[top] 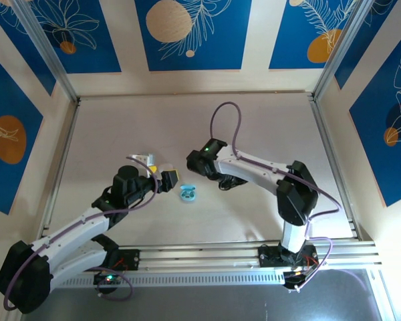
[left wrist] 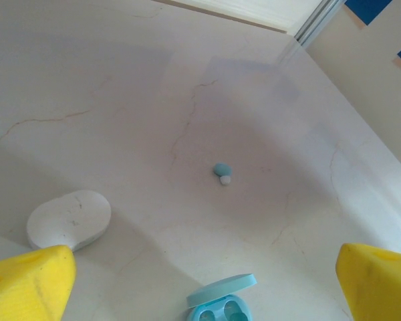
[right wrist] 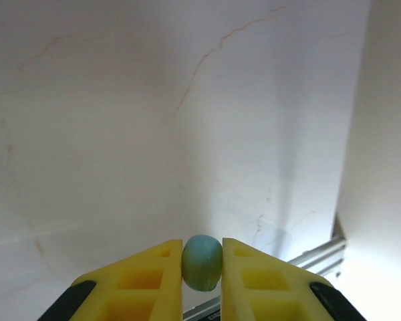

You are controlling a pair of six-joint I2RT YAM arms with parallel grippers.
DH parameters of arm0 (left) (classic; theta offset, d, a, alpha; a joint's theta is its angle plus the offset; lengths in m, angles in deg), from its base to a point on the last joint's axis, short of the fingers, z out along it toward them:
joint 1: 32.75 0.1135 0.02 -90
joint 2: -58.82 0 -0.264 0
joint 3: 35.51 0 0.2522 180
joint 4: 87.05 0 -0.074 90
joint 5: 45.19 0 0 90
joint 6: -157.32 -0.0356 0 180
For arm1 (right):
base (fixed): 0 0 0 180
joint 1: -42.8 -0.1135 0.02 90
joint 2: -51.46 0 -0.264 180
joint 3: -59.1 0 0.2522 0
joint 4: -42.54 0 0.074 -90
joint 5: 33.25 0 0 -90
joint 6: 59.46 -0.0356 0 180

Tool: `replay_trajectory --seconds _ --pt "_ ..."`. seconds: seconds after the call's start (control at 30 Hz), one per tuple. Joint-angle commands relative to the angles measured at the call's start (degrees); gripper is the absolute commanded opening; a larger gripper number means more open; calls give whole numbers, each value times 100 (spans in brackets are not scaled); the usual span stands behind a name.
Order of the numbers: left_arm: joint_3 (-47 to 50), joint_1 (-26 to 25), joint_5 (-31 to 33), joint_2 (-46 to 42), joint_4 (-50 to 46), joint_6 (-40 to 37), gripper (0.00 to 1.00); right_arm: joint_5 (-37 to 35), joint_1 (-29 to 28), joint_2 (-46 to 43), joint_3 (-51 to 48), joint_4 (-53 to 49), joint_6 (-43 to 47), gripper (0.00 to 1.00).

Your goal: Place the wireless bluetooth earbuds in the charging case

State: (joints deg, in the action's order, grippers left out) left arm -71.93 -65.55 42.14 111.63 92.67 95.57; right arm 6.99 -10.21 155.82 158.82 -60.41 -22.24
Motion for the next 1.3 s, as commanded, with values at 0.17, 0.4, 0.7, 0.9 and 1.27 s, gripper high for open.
replay_trajectory --seconds 0.17,0.4,0.7,0.9,1.27 --pt "-281 -12 319 -19 -302 -221 100 -462 -104 566 242 -982 -168 18" --pt "-301 -10 359 84 -319 -241 100 -709 -174 1017 389 -1236 -71 18" --pt "-314 -16 382 177 -319 -250 100 -745 -185 1197 263 -1024 240 18" --pt "-498 -10 400 33 -926 -160 100 17 -64 196 -386 545 1017 18" --pt "-191 -14 -289 578 -2070 485 56 2237 415 -2001 -2163 3155 1708 18"
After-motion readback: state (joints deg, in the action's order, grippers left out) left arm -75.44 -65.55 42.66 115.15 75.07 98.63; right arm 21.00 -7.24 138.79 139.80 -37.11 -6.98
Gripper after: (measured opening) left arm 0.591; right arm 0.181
